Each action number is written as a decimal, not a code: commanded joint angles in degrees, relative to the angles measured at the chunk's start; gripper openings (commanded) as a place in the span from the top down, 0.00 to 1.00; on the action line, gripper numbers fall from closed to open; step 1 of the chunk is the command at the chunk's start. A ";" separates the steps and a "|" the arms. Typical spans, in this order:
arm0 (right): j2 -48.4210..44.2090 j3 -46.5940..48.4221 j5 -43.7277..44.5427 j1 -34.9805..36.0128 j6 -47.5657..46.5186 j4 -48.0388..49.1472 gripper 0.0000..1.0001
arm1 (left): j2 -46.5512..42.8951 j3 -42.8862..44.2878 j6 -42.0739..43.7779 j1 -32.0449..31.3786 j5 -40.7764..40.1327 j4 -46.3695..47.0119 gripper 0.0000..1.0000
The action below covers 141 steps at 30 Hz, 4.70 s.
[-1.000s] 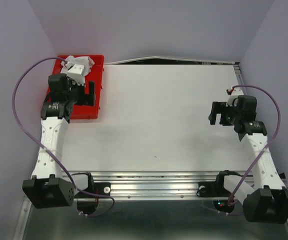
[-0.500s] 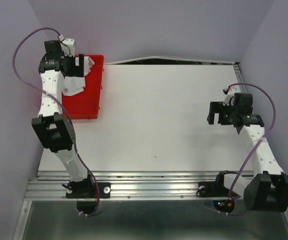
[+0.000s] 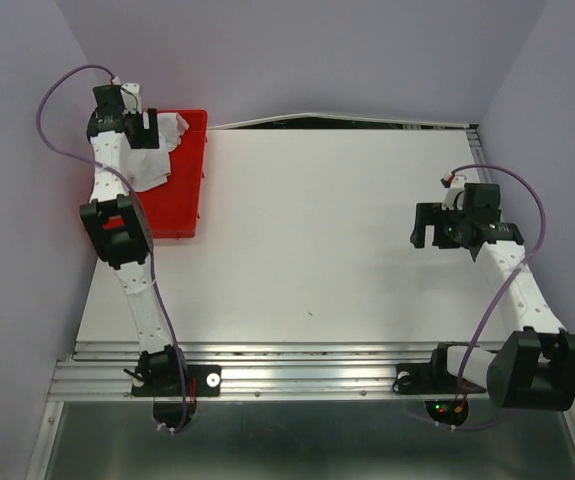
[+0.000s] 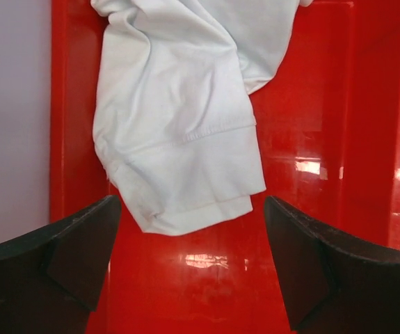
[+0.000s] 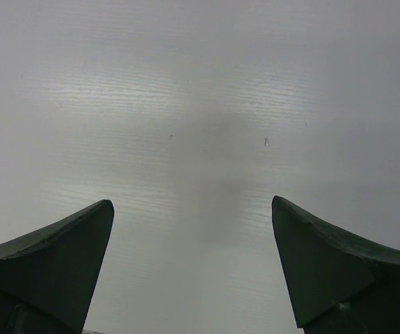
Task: Fold and stack the skirts
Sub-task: Grab the skirt from the pile, then move the skirt to the center of the board, then flatten the skirt out
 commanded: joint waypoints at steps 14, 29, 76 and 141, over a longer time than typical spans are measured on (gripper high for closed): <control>3.31 3.87 -0.76 -0.43 -0.56 -1.58 0.00 | 12.76 1.16 -0.97 0.63 0.58 7.81 0.17; 0.85 5.28 -1.55 -0.43 0.32 -2.64 0.00 | -0.40 3.79 0.61 0.63 8.74 1.65 1.00; 7.78 5.02 -11.49 4.23 -12.52 -4.57 0.32 | -34.86 -44.27 6.73 -30.39 23.32 2.90 0.45; 36.89 19.34 -8.23 5.46 -4.42 5.98 0.38 | -47.18 -105.54 83.75 -65.11 -11.64 60.25 0.40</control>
